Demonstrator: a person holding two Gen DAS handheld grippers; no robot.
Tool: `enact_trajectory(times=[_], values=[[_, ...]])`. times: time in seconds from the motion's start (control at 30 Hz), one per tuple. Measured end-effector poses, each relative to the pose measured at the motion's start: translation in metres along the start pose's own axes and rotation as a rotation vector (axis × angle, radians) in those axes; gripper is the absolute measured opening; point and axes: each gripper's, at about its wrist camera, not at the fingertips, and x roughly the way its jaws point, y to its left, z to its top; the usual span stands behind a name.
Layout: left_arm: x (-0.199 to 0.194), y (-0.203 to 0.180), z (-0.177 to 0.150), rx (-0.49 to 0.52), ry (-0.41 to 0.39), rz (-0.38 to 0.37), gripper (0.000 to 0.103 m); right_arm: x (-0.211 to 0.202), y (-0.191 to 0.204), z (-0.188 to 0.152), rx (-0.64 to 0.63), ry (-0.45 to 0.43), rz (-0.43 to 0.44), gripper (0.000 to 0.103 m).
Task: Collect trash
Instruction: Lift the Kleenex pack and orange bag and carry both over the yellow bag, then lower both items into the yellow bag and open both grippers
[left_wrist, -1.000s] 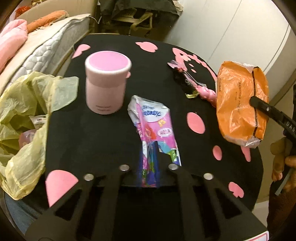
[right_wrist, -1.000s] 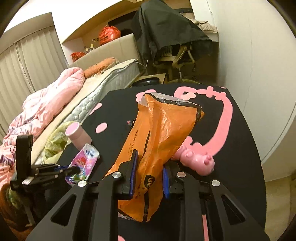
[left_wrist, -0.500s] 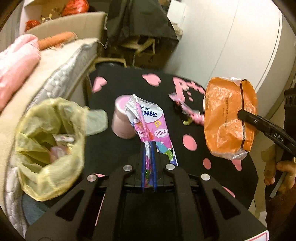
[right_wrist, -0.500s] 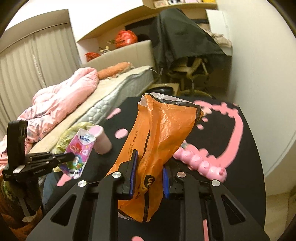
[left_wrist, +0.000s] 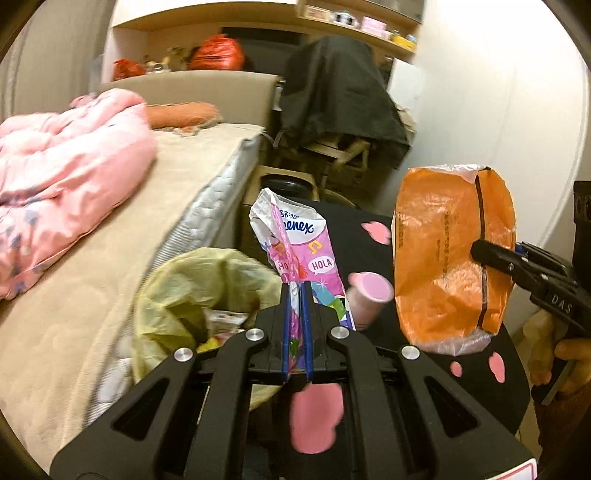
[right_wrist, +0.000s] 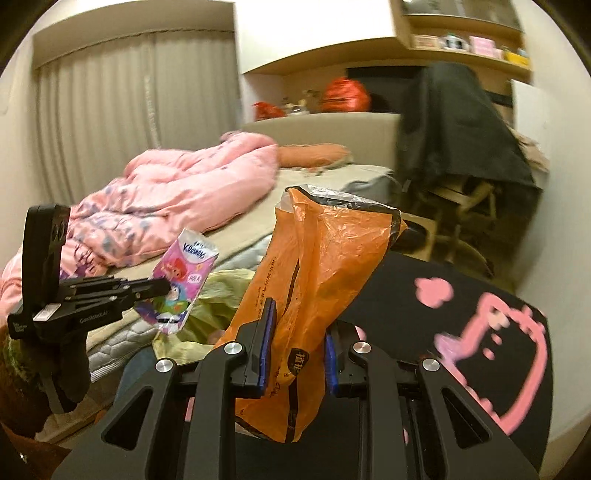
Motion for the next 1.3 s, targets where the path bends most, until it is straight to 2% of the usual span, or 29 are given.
enact_trajectory(times=[0.2, 0.3, 0.53, 0.7, 0.93, 1.03, 1.17, 1.3], values=[[-0.002, 0.060, -0.007, -0.126, 0.009, 0.054, 0.005, 0.037, 0.024, 0.017, -0.020, 0.033, 0.067, 0.022], [-0.001, 0.078, -0.011, -0.163, 0.013, 0.074, 0.005, 0.052, 0.030, 0.022, -0.025, 0.052, 0.086, 0.022], [0.010, 0.098, -0.017, -0.201, 0.036, 0.090, 0.005, 0.080, 0.033, 0.025, -0.029, 0.091, 0.089, 0.022], [0.031, 0.106, -0.021, -0.204, 0.071, 0.093, 0.005, 0.112, 0.038, 0.023, -0.042, 0.152, 0.098, 0.022], [0.078, 0.121, -0.035, -0.219, 0.172, 0.098, 0.005, 0.196, 0.054, 0.017, -0.041, 0.294, 0.179, 0.022], [0.098, 0.130, -0.047, -0.224, 0.233, 0.098, 0.005, 0.239, 0.062, 0.009, -0.030, 0.381, 0.206, 0.022], [0.111, 0.137, -0.060, -0.213, 0.291, 0.074, 0.005, 0.272, 0.069, -0.007, -0.049, 0.487, 0.222, 0.022], [0.114, 0.140, -0.065, -0.210, 0.303, 0.052, 0.006, 0.291, 0.075, -0.022, -0.075, 0.556, 0.225, 0.022]])
